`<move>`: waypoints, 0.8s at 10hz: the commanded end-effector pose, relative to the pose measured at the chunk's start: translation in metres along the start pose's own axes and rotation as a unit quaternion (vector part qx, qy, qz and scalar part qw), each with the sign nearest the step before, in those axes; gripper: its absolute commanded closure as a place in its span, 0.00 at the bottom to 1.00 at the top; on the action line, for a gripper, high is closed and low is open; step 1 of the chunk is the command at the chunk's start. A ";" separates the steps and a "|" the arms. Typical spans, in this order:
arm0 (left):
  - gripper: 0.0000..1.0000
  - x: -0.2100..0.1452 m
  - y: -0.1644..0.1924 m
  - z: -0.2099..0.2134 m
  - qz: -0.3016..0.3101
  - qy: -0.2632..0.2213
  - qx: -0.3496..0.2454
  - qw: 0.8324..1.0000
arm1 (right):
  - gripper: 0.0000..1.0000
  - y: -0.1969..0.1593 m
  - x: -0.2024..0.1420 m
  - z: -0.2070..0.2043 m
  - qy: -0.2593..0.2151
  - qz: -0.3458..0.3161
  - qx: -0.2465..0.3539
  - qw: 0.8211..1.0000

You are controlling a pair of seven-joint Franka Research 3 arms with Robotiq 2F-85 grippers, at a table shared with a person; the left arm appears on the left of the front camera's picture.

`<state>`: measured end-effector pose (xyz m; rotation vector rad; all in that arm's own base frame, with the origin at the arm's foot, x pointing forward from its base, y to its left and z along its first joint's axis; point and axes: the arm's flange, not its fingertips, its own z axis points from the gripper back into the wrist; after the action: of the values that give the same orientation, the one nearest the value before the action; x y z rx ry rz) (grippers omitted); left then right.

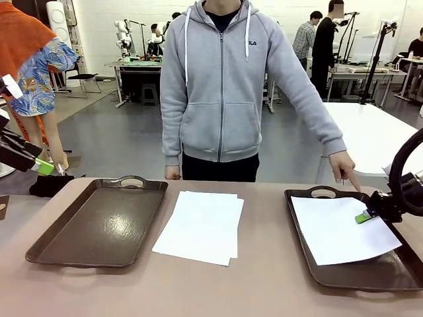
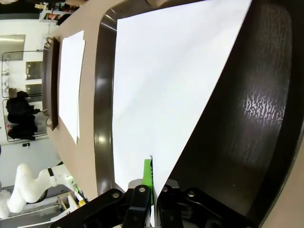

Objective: Sort the A4 documents.
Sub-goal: Place the A4 Paper in the designated Handle tray.

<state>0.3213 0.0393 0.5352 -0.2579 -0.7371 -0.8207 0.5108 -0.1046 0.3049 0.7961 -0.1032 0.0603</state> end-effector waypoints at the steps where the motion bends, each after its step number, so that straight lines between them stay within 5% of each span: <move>1: 0.00 -0.001 0.001 -0.001 0.001 -0.003 -0.004 1.000 | 0.99 -0.003 -0.003 -0.004 -0.005 -0.014 -0.008 1.000; 8: 0.00 -0.001 0.001 -0.001 0.001 -0.003 -0.004 1.000 | 0.99 -0.008 -0.013 0.002 -0.014 -0.033 -0.007 0.999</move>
<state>0.3213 0.0393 0.5352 -0.2579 -0.7371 -0.8207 0.5051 -0.1139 0.2997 0.7942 -0.0979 0.0206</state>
